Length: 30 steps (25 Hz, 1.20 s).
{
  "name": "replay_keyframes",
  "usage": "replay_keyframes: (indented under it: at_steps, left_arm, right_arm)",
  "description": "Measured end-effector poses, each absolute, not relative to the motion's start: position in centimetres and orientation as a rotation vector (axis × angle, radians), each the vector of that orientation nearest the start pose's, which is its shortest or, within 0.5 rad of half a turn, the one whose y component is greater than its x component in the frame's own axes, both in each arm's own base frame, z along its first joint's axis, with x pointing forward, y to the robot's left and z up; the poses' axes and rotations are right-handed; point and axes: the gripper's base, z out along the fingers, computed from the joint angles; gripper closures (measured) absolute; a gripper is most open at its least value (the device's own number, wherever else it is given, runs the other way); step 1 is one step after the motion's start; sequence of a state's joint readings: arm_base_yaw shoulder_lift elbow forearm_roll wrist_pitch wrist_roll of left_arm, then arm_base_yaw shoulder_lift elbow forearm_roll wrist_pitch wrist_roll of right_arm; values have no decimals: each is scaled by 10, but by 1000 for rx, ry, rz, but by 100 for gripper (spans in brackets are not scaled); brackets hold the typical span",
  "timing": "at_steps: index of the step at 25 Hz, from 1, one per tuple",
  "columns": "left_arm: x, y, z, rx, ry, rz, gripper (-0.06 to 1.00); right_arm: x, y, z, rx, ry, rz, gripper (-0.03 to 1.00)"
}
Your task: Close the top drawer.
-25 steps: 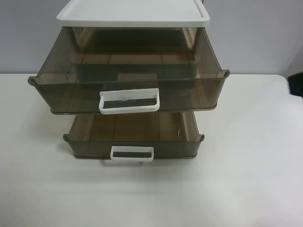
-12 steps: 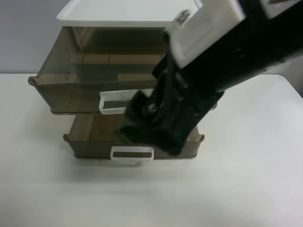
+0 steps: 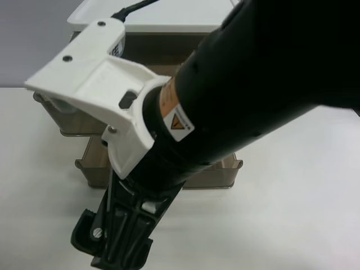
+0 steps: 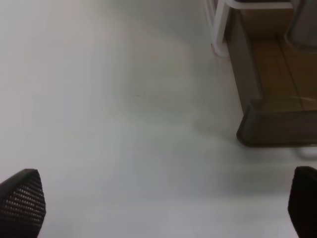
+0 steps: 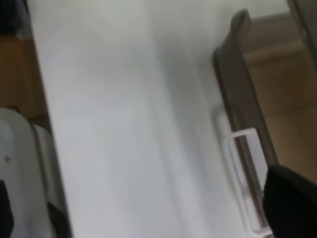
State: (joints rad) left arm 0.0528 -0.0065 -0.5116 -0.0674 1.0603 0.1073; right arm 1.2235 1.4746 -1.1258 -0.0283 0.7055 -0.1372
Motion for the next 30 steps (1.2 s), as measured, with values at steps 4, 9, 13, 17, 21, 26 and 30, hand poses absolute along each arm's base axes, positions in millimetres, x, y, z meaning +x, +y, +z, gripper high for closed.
replay_keyframes:
  at_steps: [4, 9, 13, 17, 21, 26, 30]
  left_arm:
    - [-7, -6, 281, 59, 2023, 21, -5]
    - [-7, -6, 281, 59, 2023, 21, -5]
    - [-7, -6, 281, 59, 2023, 21, -5]
    - [-7, -6, 281, 59, 2023, 21, -5]
    - [-7, -6, 281, 59, 2023, 21, -5]
    - [-7, -6, 281, 59, 2023, 21, -5]
    - [-7, -6, 281, 59, 2023, 21, -5]
  right_arm:
    - [117, 298, 272, -1646, 2018, 260, -2]
    - [126, 301, 265, -1616, 1994, 154, -2]
    - [137, 299, 268, -1554, 1985, 140, -2]
    - [154, 293, 269, -1489, 2001, 137, -2]
    - [173, 284, 270, -1424, 2015, 117, -2]
    - [188, 280, 273, -1363, 2006, 133, -2]
    - [204, 276, 271, -1303, 1998, 147, -2]
